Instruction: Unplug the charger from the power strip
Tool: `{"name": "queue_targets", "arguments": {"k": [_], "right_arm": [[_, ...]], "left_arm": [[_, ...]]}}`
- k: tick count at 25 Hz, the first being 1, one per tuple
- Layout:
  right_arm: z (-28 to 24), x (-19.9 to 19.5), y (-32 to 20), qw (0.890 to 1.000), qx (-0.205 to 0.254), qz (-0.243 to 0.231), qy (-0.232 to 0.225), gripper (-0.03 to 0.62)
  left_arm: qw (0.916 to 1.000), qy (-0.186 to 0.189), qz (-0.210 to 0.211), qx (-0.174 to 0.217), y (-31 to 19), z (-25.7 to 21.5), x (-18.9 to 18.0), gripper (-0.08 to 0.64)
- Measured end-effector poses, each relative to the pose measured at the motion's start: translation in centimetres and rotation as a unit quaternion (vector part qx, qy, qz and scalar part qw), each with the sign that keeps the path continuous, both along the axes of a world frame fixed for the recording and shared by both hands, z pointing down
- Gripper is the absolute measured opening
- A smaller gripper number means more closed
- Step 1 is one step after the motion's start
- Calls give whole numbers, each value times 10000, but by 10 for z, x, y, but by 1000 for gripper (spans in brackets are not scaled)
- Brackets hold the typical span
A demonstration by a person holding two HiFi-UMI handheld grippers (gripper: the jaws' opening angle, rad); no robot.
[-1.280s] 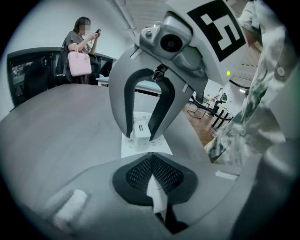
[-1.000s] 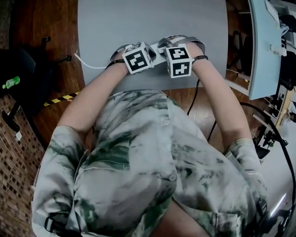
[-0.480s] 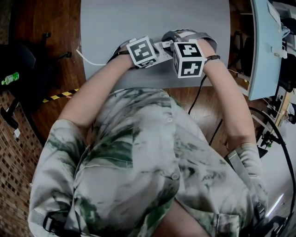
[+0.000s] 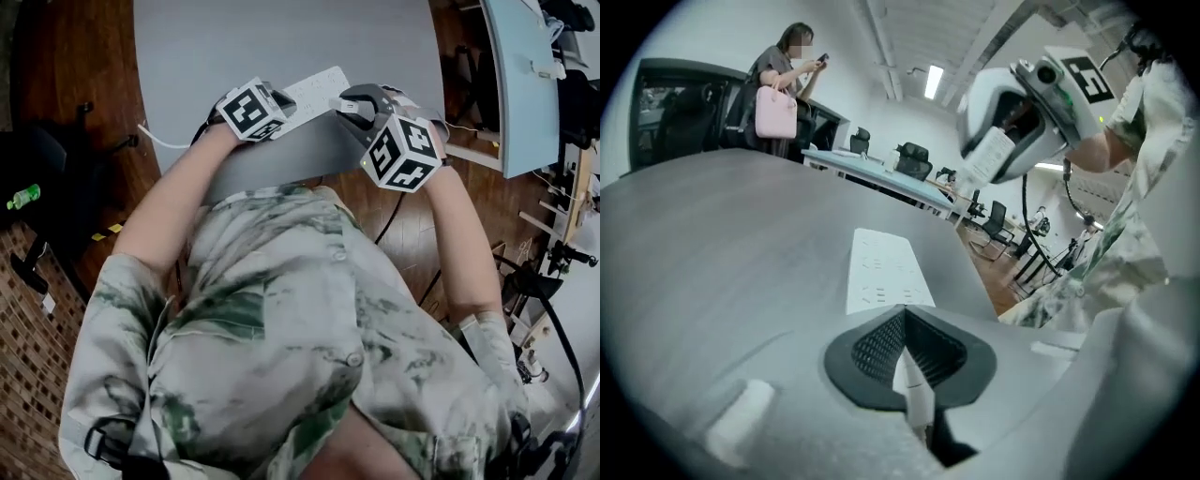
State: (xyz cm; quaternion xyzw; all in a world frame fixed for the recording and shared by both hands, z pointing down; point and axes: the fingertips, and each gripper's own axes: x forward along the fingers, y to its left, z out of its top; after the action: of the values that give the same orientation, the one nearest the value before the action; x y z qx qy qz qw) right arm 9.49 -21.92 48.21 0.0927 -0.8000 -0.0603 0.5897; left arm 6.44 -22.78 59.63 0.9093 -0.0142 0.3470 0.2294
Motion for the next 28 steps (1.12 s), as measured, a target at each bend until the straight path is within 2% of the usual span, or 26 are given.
{"name": "queue_targets", "arguments": {"k": [4,9,13,16,18,19,21,24,28], "right_arm": [[-20,16,53,9957,257,716,-527,104],[-50,28,128,9741,573,1580,-1510,104],[-65,36,199,9593,701,1771,-2086,106],[-69,33,253,9541,742,1695,-2355,106],[-67,28,287,9511,708,1694,-2484,106],[-65,26,302,9496,682,1717,-2532,106],[-66,20,332,9446,649,1831,-2644,106],[-71,15,367,9379,685,2028,-2728,106],[-75,1,404,9287,795,2320,-2782,106]], "left_arm": [[9967,352,-525,518,-1,-33,-11,3],[9840,863,-1151,1055,38,-99,-20,3],[9649,1419,-1769,1325,103,-169,-32,3],[9544,1452,-2173,1445,161,-203,-49,3],[9498,1531,-2381,1333,203,-213,-60,3],[9493,1552,-2434,1242,224,-215,-64,3],[9545,1412,-2353,1164,263,-213,-72,3],[9645,1105,-1958,1383,304,-213,-81,3],[9661,1360,-1613,1486,340,-227,-82,3]]}}
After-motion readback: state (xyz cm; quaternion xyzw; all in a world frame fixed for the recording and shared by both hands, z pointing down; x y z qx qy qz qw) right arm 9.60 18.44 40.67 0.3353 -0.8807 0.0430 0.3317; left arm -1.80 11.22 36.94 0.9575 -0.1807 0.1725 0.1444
